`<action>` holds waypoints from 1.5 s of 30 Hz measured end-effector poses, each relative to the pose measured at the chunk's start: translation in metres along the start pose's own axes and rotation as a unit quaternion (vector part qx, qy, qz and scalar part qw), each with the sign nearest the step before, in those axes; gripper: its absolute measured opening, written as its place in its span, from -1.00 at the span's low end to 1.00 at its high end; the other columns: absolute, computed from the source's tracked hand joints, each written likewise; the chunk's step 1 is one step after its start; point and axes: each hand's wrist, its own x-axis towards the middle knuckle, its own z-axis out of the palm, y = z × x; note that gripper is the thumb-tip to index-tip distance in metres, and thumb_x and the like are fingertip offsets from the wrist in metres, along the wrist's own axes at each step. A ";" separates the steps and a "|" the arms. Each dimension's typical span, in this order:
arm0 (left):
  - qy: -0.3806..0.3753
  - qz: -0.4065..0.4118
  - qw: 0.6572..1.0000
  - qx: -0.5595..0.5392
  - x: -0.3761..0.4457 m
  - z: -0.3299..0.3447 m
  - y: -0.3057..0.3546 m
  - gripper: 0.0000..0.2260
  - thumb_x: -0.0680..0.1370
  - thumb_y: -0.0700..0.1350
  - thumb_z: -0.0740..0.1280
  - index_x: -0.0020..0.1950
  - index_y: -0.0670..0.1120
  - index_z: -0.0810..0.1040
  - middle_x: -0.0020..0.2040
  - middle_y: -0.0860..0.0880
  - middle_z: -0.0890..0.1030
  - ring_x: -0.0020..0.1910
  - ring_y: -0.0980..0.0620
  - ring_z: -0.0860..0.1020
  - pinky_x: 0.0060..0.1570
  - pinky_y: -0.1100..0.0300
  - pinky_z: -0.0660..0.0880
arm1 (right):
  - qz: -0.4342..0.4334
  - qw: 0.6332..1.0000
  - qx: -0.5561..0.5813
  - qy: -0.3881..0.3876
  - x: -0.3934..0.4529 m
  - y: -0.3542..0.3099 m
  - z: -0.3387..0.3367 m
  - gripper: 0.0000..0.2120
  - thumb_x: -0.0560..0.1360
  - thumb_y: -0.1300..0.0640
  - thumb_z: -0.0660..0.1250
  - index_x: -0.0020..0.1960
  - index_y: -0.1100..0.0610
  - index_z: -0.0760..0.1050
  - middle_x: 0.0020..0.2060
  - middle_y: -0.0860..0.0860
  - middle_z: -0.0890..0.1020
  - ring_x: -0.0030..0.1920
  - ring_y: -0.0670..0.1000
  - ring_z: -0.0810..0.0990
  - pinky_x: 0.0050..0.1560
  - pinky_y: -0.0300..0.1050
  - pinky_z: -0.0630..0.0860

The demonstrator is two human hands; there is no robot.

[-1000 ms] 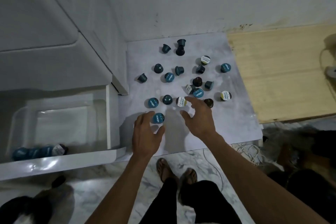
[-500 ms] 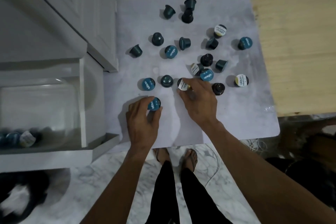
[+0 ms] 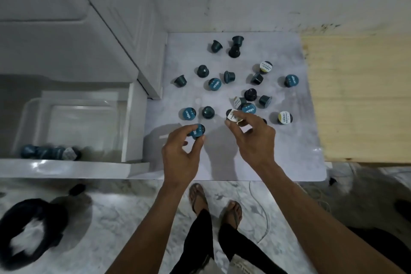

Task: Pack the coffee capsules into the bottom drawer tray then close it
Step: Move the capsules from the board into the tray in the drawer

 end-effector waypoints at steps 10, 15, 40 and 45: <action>0.028 0.063 0.997 -0.030 -0.013 -0.088 0.067 -0.76 0.43 -0.13 0.53 0.06 0.00 0.63 -0.01 0.12 0.66 -0.07 0.20 0.58 -0.09 0.39 0.46 | -0.009 0.996 0.081 -0.019 -0.023 -0.082 -0.027 -0.82 0.40 0.08 0.53 -0.01 0.05 0.66 -0.17 -0.09 0.69 -0.27 -0.18 0.62 -0.30 -0.28 0.54; 0.038 0.072 0.997 -0.008 0.003 -0.160 0.059 -0.74 0.41 -0.15 0.54 0.06 0.03 0.62 -0.04 0.26 0.61 -0.10 0.30 0.58 -0.11 0.47 0.45 | -0.047 0.990 0.116 -0.061 -0.032 -0.138 -0.002 -0.82 0.40 0.14 0.53 -0.01 0.09 0.66 -0.18 -0.05 0.69 -0.22 -0.12 0.62 -0.33 -0.38 0.49; -0.312 0.000 0.940 0.139 0.165 -0.292 -0.127 -0.81 0.36 -0.19 0.56 -0.08 -0.09 0.64 -0.15 0.01 0.66 -0.14 0.08 0.61 -0.16 0.33 0.49 | -0.058 0.939 -0.130 -0.313 -0.031 -0.191 0.243 -0.83 0.40 0.13 0.50 -0.02 0.10 0.63 -0.13 -0.03 0.69 -0.20 -0.13 0.56 -0.13 -0.27 0.47; -0.367 -0.002 0.913 0.176 0.182 -0.272 -0.140 -0.82 0.35 -0.22 0.55 -0.11 -0.10 0.63 -0.14 -0.03 0.66 -0.14 0.01 0.61 -0.07 0.12 0.60 | -0.078 0.898 -0.215 -0.375 -0.021 -0.186 0.257 -0.85 0.43 0.10 0.44 -0.01 0.06 0.61 -0.10 0.04 0.69 -0.06 0.04 0.62 -0.12 -0.13 0.53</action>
